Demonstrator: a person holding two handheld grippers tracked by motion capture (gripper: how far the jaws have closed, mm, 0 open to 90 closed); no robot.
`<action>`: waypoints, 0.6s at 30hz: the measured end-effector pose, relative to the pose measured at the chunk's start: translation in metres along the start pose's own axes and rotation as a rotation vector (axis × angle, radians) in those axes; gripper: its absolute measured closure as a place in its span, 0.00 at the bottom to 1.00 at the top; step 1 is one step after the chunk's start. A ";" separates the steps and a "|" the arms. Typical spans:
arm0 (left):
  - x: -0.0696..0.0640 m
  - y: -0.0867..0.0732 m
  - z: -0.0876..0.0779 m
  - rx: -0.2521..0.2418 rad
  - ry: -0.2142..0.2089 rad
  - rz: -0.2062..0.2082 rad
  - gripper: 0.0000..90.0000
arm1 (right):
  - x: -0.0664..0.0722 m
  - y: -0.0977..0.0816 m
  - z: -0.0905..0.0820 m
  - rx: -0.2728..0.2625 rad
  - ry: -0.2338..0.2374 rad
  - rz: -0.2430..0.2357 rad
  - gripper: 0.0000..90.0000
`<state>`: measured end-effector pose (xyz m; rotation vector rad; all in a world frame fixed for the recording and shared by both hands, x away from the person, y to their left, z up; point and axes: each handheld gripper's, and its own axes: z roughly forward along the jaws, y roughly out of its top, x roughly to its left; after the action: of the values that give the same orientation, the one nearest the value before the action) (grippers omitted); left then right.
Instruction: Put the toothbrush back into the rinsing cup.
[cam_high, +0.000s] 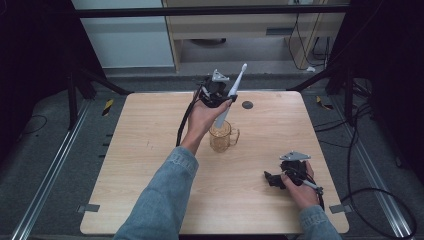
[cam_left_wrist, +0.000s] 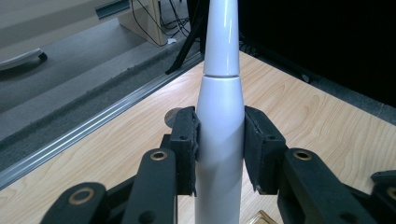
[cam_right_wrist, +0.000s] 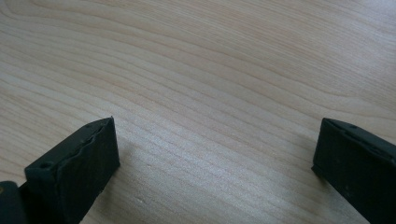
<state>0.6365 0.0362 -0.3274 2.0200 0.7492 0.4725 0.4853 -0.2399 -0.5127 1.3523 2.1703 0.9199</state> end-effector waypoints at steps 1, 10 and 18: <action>0.000 0.000 0.000 -0.001 -0.002 0.000 0.74 | 0.000 0.000 0.000 -0.001 0.001 -0.001 0.00; 0.002 -0.007 0.001 -0.010 -0.010 -0.018 0.74 | 0.000 0.000 0.000 0.000 0.000 -0.001 0.00; 0.001 -0.012 0.002 -0.006 -0.013 -0.017 0.74 | 0.000 0.000 0.000 -0.001 0.001 0.000 0.00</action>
<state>0.6345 0.0400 -0.3387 2.0077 0.7551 0.4506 0.4853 -0.2399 -0.5127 1.3513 2.1703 0.9213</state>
